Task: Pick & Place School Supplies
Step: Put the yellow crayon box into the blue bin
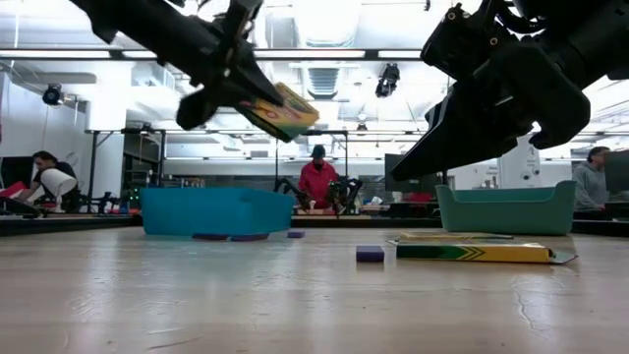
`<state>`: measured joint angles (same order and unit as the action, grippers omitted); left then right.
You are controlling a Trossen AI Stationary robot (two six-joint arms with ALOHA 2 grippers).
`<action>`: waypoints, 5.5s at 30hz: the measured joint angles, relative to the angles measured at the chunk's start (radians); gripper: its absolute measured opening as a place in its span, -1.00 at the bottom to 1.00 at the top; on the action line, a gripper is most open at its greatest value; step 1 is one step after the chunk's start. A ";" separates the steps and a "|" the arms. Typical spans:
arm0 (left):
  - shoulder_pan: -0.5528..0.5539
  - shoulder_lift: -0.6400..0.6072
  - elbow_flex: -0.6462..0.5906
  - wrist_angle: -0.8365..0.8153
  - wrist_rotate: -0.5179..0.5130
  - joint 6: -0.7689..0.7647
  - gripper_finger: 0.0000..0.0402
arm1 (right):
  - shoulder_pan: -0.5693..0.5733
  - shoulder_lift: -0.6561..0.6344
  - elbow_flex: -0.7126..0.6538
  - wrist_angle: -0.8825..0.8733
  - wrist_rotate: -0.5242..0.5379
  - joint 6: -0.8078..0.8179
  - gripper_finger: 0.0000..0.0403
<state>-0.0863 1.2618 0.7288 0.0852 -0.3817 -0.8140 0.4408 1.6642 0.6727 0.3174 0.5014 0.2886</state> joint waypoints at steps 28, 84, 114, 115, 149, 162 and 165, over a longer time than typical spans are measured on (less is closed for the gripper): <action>0.606 -0.059 -0.016 -0.330 0.143 0.118 -0.76 | -0.001 0.000 -0.003 -0.002 0.029 -0.004 -0.74; 0.655 0.139 0.033 -0.220 0.130 0.306 -0.15 | -0.001 0.000 -0.004 -0.007 0.034 -0.001 -0.74; 0.305 0.138 0.207 -0.074 0.346 0.462 -0.14 | 0.000 -0.001 -0.009 0.010 0.158 0.058 -0.74; 0.279 0.138 0.206 -0.075 0.345 0.475 -0.14 | 0.000 -0.002 -0.009 0.009 0.162 0.070 -0.74; -0.164 0.145 -0.270 0.577 -0.181 0.547 -0.14 | 0.012 -0.243 -0.208 -0.200 0.225 0.472 -0.74; -0.164 0.146 -0.251 0.573 -0.152 0.560 -0.14 | -0.073 -0.097 -0.208 -0.176 0.150 0.550 -0.74; -0.164 0.146 -0.251 0.572 -0.153 0.557 -0.14 | -0.088 -0.067 -0.206 -0.153 0.132 0.562 -0.74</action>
<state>-0.2504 1.4075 0.4779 0.6568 -0.5343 -0.2572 0.3532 1.5970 0.4671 0.1640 0.6330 0.8508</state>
